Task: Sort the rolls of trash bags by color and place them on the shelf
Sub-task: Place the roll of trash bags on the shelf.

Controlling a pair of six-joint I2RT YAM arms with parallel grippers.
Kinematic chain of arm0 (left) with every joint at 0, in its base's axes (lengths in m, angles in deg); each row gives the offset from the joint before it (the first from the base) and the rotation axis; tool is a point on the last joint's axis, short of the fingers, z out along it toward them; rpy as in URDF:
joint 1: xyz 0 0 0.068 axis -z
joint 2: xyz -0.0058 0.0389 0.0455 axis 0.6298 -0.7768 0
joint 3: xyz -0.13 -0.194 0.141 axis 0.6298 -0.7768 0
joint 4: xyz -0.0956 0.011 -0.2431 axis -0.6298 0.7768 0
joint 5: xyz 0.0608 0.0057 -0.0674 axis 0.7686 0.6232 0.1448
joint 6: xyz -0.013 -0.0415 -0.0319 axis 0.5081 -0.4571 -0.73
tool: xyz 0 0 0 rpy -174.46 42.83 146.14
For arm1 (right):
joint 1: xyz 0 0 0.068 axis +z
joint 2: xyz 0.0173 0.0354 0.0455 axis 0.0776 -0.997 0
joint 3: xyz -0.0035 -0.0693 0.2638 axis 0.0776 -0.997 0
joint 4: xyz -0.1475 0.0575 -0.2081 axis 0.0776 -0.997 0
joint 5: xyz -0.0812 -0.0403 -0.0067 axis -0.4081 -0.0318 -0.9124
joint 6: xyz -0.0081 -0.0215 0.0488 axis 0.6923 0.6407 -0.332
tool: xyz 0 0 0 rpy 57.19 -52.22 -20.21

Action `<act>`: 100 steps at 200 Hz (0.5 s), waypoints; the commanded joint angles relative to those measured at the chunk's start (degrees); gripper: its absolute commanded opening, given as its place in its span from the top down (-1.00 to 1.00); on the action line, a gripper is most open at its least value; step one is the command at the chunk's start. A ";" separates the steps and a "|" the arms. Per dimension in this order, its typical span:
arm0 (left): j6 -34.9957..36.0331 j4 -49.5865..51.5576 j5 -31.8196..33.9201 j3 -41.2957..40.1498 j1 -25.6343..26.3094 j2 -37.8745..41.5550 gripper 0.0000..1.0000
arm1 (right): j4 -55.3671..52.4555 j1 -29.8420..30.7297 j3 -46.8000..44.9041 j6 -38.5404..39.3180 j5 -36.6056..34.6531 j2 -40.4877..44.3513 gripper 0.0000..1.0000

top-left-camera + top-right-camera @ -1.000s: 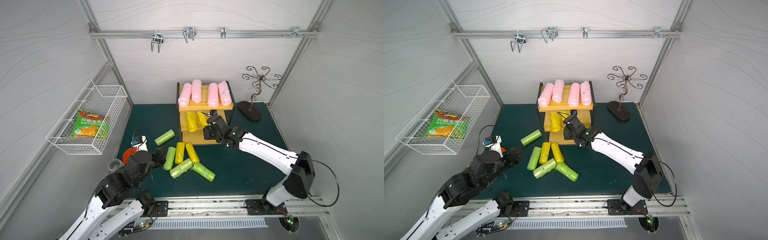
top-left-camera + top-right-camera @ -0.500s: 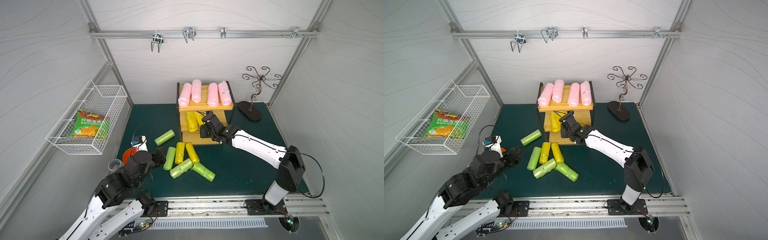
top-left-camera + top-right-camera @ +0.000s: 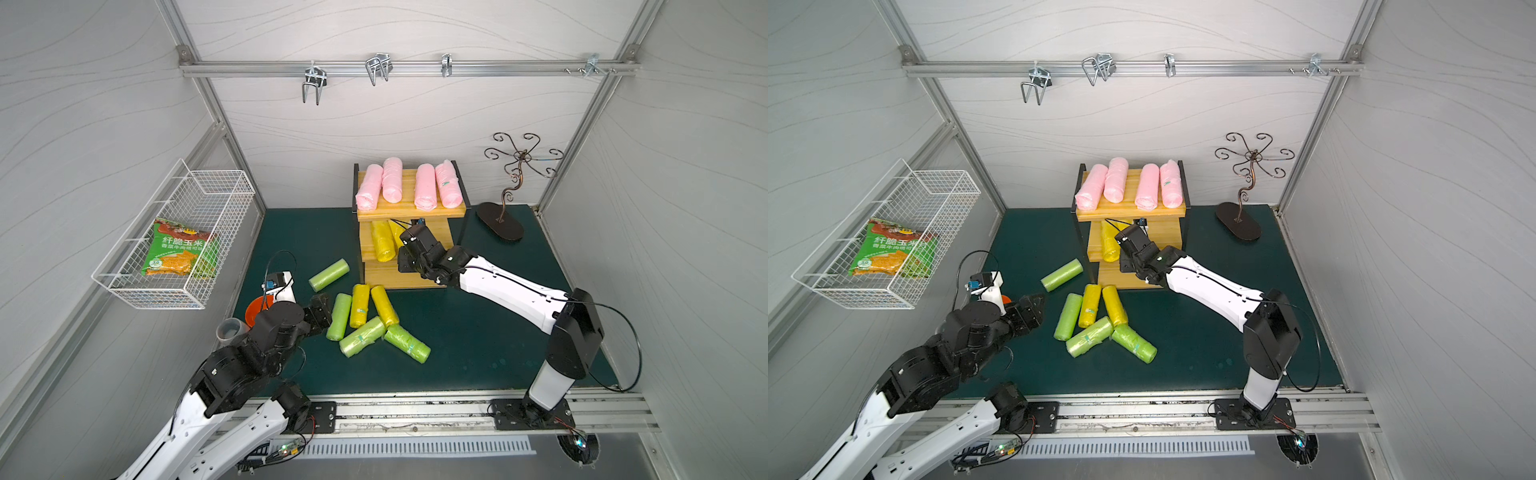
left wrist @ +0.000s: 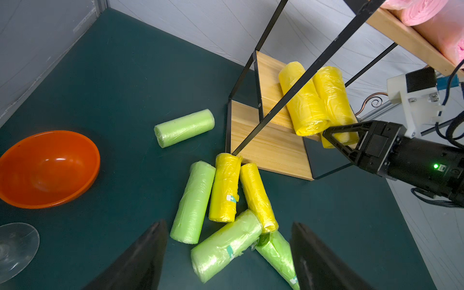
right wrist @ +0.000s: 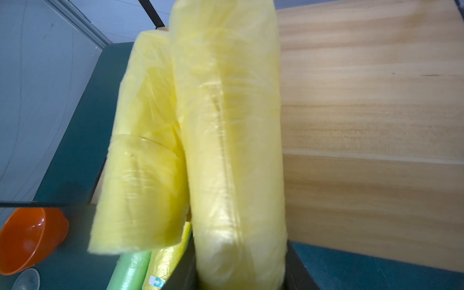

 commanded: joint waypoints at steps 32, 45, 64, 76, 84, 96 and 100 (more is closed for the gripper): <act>0.48 -1.17 0.75 0.38 -0.27 -0.22 -0.64 | 9.35 -1.03 -1.85 -0.71 -0.79 1.13 0.40; 0.40 -1.40 0.57 0.26 -0.30 -0.29 -0.64 | 10.29 -0.90 -2.88 -0.70 -0.70 1.78 0.33; 0.30 -1.46 0.33 0.20 -0.25 -0.34 -0.64 | 11.45 -0.58 -3.84 -0.07 -0.44 2.51 0.23; 0.21 -1.54 0.31 0.16 -0.26 -0.44 -0.64 | 11.74 -0.44 -4.05 0.23 -0.39 2.86 0.17; 0.22 -1.57 0.31 0.14 -0.24 -0.44 -0.64 | 11.86 -0.28 -4.11 0.41 -0.44 3.06 0.14; 0.21 -1.58 0.31 0.20 -0.27 -0.39 -0.64 | 12.00 -0.16 -4.11 0.77 -0.43 3.34 0.11; 0.21 -1.57 0.31 0.19 -0.24 -0.35 -0.64 | 12.05 -0.11 -4.08 0.88 -0.43 3.41 0.09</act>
